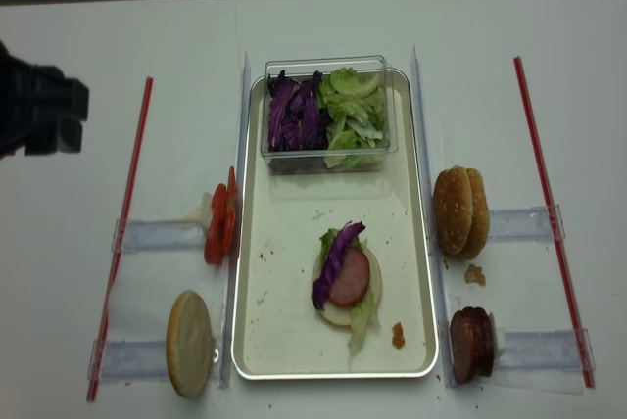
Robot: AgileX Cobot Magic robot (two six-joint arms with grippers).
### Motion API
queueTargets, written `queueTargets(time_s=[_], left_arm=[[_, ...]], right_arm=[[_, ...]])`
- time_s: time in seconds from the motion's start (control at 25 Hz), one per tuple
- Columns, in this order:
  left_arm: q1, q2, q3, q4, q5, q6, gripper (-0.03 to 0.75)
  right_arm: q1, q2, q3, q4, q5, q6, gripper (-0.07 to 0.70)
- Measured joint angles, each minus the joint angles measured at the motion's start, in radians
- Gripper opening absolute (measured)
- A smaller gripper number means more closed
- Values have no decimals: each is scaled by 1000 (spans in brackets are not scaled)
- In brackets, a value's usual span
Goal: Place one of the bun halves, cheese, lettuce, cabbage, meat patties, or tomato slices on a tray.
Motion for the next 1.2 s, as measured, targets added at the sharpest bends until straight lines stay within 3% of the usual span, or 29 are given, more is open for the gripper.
queueTargets(time_s=[0.88,1.2], left_arm=[[0,-545,328,-18,12,-20,456],[0,-740,439,-21,14,-1,421]], right_arm=[[0,0,0,0,0,0,679],[0,0,0,0,0,0,679]])
